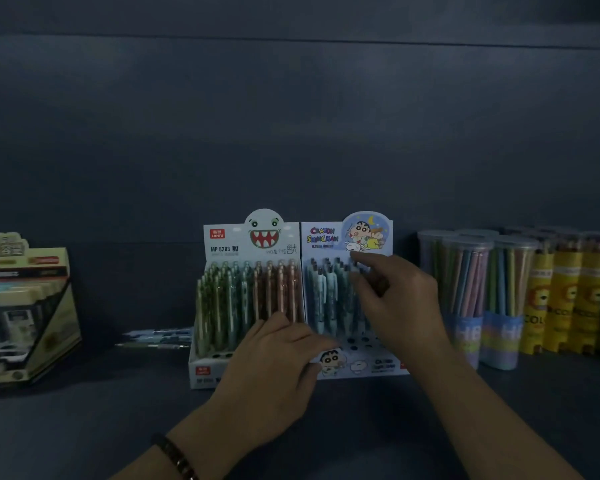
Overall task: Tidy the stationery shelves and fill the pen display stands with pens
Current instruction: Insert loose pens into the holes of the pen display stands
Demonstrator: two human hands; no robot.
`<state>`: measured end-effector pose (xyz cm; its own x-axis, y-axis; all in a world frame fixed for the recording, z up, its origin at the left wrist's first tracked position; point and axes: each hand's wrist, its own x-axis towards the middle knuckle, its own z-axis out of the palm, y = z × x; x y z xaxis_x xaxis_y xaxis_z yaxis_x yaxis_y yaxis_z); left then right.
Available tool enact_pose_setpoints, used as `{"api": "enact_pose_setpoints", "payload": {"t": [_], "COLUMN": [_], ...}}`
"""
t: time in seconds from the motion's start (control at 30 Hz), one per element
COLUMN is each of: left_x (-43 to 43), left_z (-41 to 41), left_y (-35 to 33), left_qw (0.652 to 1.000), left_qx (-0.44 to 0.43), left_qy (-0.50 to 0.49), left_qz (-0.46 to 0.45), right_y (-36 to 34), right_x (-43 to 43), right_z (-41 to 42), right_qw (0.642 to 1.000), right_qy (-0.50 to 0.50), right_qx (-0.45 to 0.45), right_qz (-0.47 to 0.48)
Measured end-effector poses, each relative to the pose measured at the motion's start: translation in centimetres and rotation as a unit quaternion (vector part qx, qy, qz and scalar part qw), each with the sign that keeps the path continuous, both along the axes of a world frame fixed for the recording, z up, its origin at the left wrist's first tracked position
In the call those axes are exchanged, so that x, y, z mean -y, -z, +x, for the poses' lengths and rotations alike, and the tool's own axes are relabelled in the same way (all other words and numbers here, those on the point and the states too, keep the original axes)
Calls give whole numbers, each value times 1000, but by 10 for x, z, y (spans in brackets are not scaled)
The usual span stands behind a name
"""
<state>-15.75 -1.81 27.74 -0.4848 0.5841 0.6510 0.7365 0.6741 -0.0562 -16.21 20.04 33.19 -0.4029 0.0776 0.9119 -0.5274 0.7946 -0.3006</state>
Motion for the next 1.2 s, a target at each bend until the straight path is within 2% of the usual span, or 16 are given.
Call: {"api": "enact_pose_setpoints", "payload": {"t": [0.17,0.33,0.43,0.53,0.67,0.8,0.93,1.07,1.2], "left_x": [3,6,21,40,77,137,191,211,218], "left_z": [0,4,4,2,1,-24,-56,-71,-75], "left_y": [0,-5,-21,-44,-76,-74,-38,-6,2], "left_qw": [1000,999,988,956,938,955,984,986,980], "left_qx": [-3,-13,-70,-130,-143,-140,-57,42,78], "left_qy": [13,48,73,89,58,-1,-79,-146,-180], "left_qz": [-1,21,114,246,312,261,151,71,18], "right_y": [5,7,9,8,-4,-12,-10,6,25], "right_x": [-2,-2,0,7,38,95,153,171,171], "right_z": [4,7,9,14,26,31,20,3,0], "right_qw": [992,990,991,995,997,989,979,980,980], "right_qy": [-17,-22,-22,-24,-43,-135,-172,-160,-163], "right_qx": [128,142,132,99,57,58,58,55,58], "right_qz": [-3,-7,-16,-21,10,-23,-90,-107,-97]}}
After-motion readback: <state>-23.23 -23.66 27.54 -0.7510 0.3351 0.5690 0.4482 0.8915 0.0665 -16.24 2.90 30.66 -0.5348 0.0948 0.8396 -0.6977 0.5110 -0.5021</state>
